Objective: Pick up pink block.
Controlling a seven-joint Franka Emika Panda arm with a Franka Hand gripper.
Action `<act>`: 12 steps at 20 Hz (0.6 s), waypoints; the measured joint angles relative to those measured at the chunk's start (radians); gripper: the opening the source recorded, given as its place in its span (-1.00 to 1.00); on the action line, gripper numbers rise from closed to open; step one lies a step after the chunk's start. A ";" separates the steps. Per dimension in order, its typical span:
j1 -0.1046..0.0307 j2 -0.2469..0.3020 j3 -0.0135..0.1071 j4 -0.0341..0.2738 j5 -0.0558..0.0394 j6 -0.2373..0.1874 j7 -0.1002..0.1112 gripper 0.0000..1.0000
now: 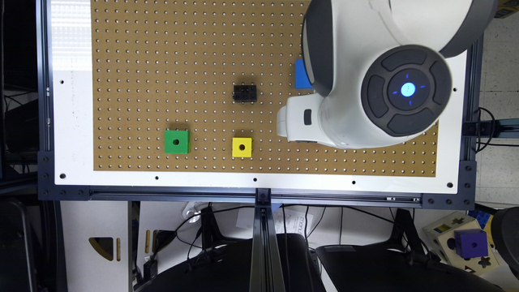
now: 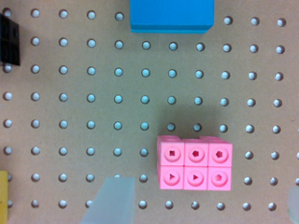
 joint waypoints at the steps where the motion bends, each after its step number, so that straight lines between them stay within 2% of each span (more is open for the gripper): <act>1: 0.000 0.006 0.000 0.000 0.0000 0.001 0.000 1.00; 6: 0.000 0.051 0.000 0.000 0.0000 0.026 0.000 1.00; 12: 0.000 0.063 0.000 0.000 0.0000 0.029 0.000 1.00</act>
